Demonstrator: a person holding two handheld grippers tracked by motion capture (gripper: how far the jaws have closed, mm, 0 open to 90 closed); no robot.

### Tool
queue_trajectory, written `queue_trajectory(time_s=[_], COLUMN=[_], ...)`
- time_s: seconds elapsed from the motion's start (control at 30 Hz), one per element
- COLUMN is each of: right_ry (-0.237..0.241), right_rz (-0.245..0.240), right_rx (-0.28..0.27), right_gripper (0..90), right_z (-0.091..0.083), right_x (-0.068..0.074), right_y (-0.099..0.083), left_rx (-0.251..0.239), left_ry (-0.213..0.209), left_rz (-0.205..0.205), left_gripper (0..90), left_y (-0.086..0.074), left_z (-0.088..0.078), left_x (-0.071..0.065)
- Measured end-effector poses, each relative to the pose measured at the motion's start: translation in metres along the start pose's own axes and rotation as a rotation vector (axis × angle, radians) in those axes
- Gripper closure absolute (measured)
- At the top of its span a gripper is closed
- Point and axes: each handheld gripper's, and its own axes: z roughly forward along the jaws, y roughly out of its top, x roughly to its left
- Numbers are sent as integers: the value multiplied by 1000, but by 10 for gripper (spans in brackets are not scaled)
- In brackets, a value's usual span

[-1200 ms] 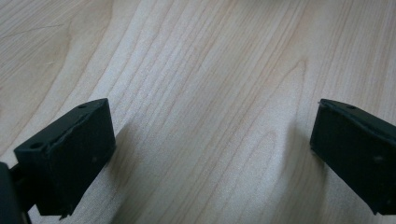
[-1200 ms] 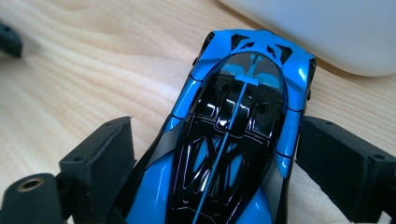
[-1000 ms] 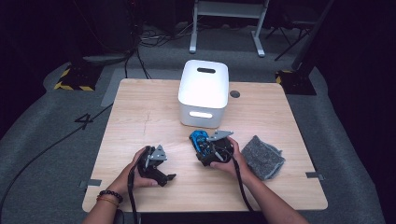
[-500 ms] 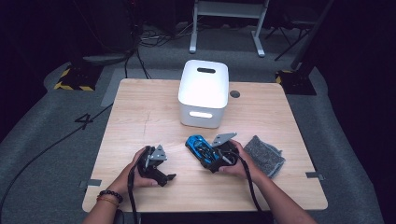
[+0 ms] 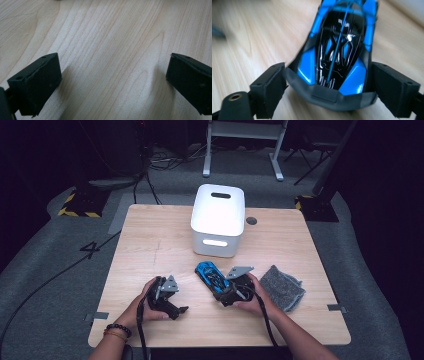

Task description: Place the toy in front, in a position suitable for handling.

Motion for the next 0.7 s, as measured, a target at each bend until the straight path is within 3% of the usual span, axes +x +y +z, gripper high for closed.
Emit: queue_trajectory(time_s=[0.1,0.23,0.33,0.43,0.7], right_ry=[-23,-94,-119,-122,-105], right_rz=[33,49,59,64,61], right_rx=[-41,-5,17,10,-3], right_gripper=[157,160,162,301,303], right_z=[1,12,21,20,21], right_x=[2,5,6,3,0], right_y=[4,6,6,9,8], left_rx=[0,0,0,1,1], left_ry=[0,-1,0,0,0], left_rz=[0,0,0,-1,0], left_gripper=[2,2,2,2,2], left_y=[0,0,0,0,0], left_z=[0,0,0,0,0], left_x=[0,0,0,0,0])
